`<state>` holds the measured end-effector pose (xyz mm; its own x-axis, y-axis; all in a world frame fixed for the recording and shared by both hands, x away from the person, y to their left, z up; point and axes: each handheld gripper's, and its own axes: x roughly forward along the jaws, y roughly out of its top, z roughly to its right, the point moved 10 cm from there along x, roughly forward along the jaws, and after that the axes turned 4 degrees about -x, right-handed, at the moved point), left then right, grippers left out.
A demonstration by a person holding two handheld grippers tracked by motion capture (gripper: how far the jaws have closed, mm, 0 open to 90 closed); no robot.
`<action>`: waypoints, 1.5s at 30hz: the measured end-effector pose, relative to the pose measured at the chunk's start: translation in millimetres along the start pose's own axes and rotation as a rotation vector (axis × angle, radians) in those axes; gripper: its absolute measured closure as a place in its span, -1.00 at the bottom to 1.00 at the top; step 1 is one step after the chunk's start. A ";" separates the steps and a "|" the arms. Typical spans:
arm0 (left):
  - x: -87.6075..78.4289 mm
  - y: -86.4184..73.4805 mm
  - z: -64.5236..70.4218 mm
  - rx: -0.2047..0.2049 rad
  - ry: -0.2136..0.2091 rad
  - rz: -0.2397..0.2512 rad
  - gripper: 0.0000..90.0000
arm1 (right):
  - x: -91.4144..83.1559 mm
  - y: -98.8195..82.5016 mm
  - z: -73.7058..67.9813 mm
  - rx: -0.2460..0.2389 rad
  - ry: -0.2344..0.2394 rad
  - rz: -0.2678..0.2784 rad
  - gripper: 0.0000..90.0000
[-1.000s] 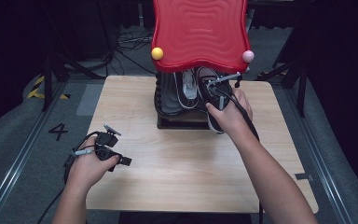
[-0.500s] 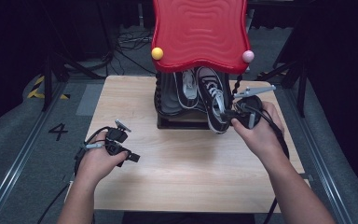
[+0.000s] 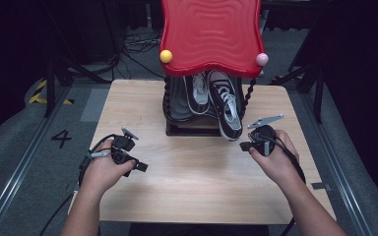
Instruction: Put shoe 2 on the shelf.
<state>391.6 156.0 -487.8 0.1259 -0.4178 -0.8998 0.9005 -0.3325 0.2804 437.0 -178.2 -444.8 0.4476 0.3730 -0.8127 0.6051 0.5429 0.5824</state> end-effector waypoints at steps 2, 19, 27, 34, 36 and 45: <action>-0.6 -1.8 -2.2 -0.013 0.002 0.004 0.10 | 9.2 -0.5 -1.3 0.000 0.013 0.001 1.00; -2.6 -9.2 -5.3 -0.022 0.009 0.002 0.10 | 29.9 20.6 -8.6 0.106 0.091 0.119 1.00; 1.2 -7.6 -4.4 -0.015 0.008 -0.010 0.10 | 36.8 30.2 -10.0 0.123 0.069 0.168 1.00; 2.8 -4.9 -2.3 -0.011 0.009 -0.011 0.10 | 45.5 48.6 -9.5 0.116 0.057 0.195 1.00; 2.7 -5.1 -2.4 -0.010 0.005 -0.012 0.10 | 48.4 56.7 -7.3 0.112 0.053 0.188 1.00; -0.3 -8.9 -6.4 -0.024 0.007 -0.008 0.09 | 53.0 75.6 4.0 0.089 0.007 0.162 1.00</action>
<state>386.2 164.5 -492.1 0.1215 -0.4095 -0.9042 0.9111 -0.3155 0.2653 509.1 -120.4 -443.8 0.5393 0.4555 -0.7083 0.5818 0.4065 0.7044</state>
